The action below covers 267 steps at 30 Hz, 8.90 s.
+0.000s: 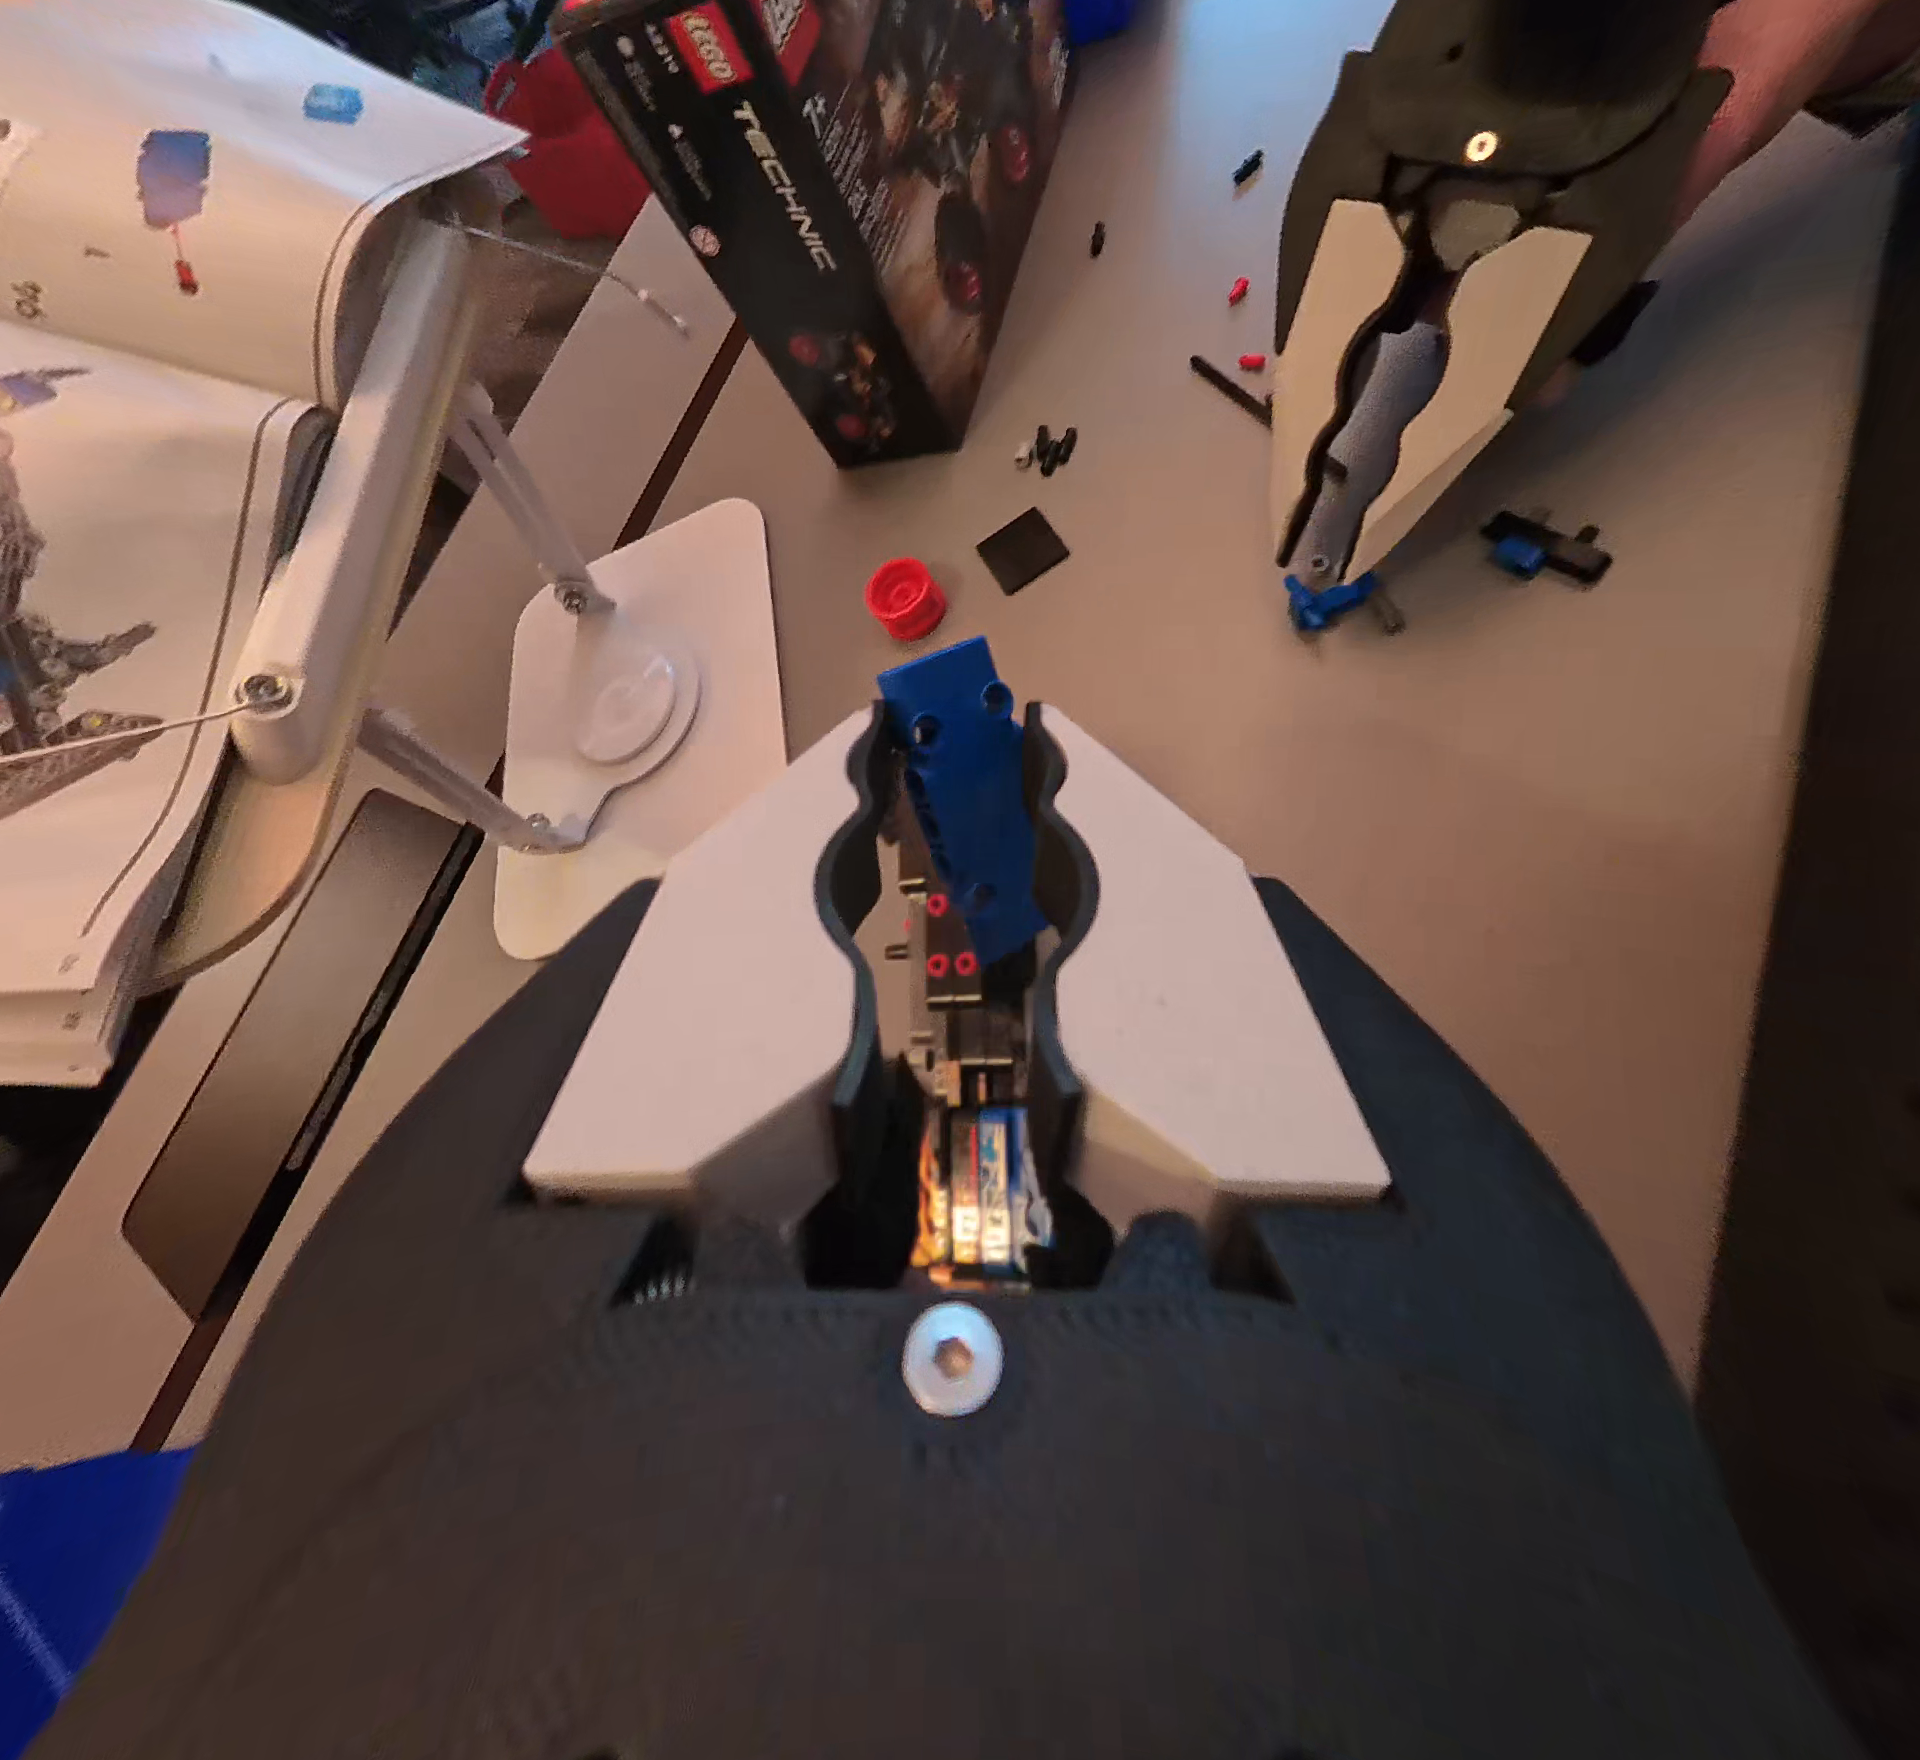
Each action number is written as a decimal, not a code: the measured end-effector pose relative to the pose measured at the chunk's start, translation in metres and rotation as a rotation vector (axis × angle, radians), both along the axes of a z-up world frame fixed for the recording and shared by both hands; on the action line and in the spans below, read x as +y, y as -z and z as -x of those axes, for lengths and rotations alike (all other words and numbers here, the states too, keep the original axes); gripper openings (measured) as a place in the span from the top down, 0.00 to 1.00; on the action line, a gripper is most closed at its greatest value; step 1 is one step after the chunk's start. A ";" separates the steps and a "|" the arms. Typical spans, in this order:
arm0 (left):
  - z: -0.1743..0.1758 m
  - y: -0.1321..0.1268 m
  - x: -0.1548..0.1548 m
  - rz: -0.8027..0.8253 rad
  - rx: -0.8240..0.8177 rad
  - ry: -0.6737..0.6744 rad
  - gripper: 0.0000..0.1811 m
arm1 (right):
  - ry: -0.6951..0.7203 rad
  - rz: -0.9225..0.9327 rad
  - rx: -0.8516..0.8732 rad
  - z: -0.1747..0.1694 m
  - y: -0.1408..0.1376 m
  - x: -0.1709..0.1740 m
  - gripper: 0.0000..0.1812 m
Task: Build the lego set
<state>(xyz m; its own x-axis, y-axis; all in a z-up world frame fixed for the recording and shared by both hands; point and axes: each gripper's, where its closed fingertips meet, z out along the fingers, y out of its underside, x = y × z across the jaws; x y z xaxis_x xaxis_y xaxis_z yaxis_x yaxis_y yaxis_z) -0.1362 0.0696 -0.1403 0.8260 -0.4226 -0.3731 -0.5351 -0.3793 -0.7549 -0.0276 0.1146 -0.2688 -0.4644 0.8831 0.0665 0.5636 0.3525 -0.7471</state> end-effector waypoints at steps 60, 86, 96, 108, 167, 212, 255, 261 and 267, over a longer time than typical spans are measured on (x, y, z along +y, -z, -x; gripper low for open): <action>-0.096 0.029 0.057 -0.385 0.351 0.039 0.87 | 0.103 0.573 0.406 0.005 -0.115 -0.001 0.97; -0.096 0.036 0.060 -0.357 0.254 0.063 0.87 | 0.095 0.495 0.417 0.002 -0.111 0.006 0.97; -0.091 0.036 0.059 -0.350 0.238 0.052 0.86 | 0.117 0.478 0.438 -0.002 -0.115 0.015 0.97; -0.092 0.037 0.058 -0.340 0.215 0.062 0.86 | 0.153 0.427 0.435 -0.004 -0.108 0.030 0.97; -0.102 0.070 0.062 -0.207 0.151 0.128 0.87 | 0.427 0.102 -0.214 -0.057 0.018 0.114 0.94; -0.107 0.090 0.055 -0.076 0.153 0.174 0.87 | 0.129 -0.071 0.109 -0.020 -0.035 0.033 0.99; -0.135 0.154 -0.016 0.480 0.041 0.410 0.86 | -0.212 -0.078 -0.115 -0.037 0.023 -0.043 0.98; -0.136 0.155 -0.015 0.482 0.029 0.411 0.86 | -0.191 -0.082 -0.118 -0.040 0.022 -0.040 0.94; -0.137 0.155 -0.013 0.481 0.024 0.411 0.86 | -0.172 -0.078 -0.110 -0.039 0.023 -0.038 0.99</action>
<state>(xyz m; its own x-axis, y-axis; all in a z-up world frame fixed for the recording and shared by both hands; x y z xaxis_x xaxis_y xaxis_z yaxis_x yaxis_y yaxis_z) 0.0009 0.0564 -0.2949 0.5542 -0.8287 -0.0786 -0.7238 -0.4331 -0.5371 0.0113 0.0765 -0.2917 -0.6164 0.7841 0.0722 0.5666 0.5054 -0.6508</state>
